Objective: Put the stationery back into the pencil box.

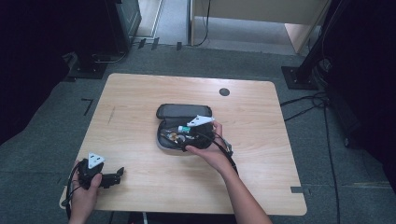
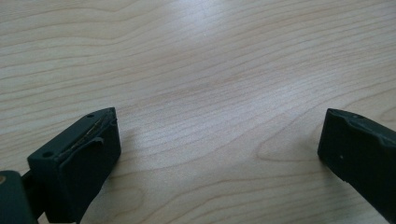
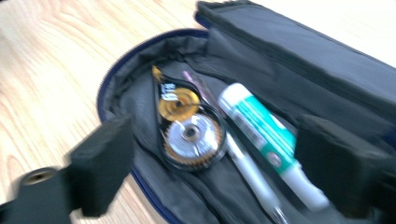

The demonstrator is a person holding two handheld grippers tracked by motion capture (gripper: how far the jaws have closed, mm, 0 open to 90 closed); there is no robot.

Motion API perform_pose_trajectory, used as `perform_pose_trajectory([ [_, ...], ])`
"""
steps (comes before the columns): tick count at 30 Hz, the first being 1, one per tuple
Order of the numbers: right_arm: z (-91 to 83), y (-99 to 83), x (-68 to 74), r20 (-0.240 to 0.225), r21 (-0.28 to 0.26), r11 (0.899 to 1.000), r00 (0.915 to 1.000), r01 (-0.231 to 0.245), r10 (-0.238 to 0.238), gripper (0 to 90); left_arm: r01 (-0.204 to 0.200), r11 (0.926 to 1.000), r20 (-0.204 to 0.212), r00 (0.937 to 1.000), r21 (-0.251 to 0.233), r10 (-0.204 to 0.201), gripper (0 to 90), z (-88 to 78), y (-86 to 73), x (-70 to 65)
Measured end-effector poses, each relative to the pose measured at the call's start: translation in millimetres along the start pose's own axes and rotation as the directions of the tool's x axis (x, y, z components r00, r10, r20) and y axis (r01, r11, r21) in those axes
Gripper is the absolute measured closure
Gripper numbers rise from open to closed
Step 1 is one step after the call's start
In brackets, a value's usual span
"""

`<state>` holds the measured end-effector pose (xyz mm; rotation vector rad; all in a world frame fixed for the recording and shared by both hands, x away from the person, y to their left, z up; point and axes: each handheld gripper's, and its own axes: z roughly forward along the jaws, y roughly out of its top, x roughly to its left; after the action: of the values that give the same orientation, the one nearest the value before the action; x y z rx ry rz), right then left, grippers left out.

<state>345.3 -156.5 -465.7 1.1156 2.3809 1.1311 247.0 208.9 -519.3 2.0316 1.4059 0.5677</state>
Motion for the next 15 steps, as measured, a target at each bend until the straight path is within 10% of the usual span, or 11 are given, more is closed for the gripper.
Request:
perform_pose_trajectory([
  [15, -52.5, -27.3, -14.9, 0.07, -0.042, 0.998, 0.9965, -0.043, 0.046, 0.0, -0.001, 1.0, 0.0, 1.0, 0.001, 0.001, 0.0, 0.0, 0.0, 0.0],
])
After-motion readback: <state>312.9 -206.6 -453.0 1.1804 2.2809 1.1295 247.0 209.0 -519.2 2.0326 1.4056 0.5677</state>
